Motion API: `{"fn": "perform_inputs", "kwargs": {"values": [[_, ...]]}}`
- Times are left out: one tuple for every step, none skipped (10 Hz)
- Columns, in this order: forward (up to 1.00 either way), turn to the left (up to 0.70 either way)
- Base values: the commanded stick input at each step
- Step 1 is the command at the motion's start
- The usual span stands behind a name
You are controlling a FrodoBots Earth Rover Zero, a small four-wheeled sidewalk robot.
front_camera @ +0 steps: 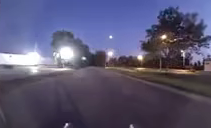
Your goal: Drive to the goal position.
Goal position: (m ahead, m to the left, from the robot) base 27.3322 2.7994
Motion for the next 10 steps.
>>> {"fn": "perform_inputs", "kwargs": {"values": [[1.00,0.19],[1.00,0.36],[1.00,0.33],[1.00,0.00],[1.00,0.00],[1.00,0.00],[1.00,0.00],[1.00,0.00],[1.00,0.00],[1.00,0.00]]}}
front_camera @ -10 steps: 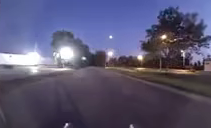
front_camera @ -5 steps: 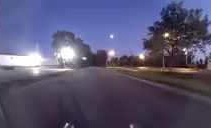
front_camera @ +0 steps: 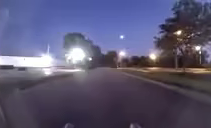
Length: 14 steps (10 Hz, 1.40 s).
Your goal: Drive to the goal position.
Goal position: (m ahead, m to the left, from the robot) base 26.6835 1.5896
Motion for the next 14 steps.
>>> {"fn": "perform_inputs", "kwargs": {"values": [[1.00,0.00],[1.00,0.00],[1.00,0.00],[1.00,0.00],[1.00,0.00],[1.00,0.00],[1.00,0.00],[1.00,0.00],[1.00,0.00],[1.00,0.00],[1.00,0.00],[1.00,0.00],[1.00,-0.06],[1.00,-0.34]]}}
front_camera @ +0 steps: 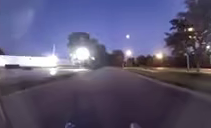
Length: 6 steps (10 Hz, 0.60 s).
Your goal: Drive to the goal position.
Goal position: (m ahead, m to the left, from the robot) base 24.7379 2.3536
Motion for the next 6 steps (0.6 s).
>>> {"fn": "perform_inputs", "kwargs": {"values": [[1.00,-0.40],[1.00,-0.40],[1.00,-0.40],[1.00,-0.25],[1.00,-0.08],[1.00,0.00]]}}
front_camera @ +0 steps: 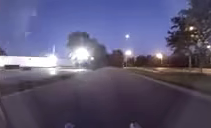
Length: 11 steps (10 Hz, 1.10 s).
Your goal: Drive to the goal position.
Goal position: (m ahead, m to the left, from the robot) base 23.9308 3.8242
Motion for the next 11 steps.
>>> {"fn": "perform_inputs", "kwargs": {"values": [[1.00,0.00],[1.00,0.00],[1.00,0.00],[1.00,0.00],[1.00,0.00],[1.00,0.00],[1.00,0.00],[1.00,0.00],[1.00,0.00],[1.00,0.00],[1.00,0.00]]}}
